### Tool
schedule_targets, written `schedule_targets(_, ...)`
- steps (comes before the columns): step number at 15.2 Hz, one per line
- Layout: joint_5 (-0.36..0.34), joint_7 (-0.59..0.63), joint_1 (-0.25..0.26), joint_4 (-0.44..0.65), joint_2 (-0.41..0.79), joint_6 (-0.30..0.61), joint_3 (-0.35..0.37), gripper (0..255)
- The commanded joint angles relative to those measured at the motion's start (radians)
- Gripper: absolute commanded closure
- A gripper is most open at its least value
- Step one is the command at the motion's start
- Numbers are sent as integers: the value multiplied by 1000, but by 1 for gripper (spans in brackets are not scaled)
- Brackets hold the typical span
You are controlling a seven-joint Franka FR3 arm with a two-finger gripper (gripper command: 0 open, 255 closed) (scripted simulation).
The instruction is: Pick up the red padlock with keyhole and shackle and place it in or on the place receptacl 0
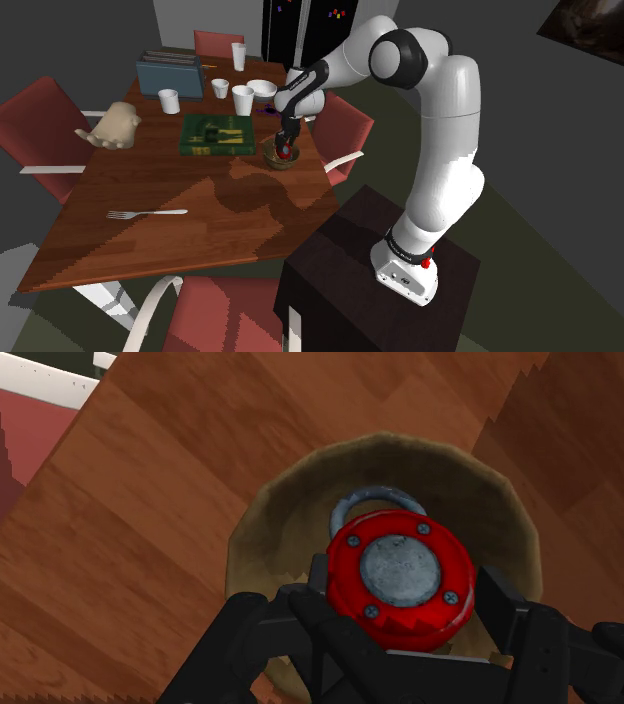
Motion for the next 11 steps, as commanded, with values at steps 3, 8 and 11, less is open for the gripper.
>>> schedule_targets(3, 0, 0, 0, -1, 1, 1, 0, 255)
schedule_targets(8, 0, 0, 0, -1, 1, 1, 0, 0)
schedule_targets(11, 0, 0, 0, -1, 1, 1, 0, 0)
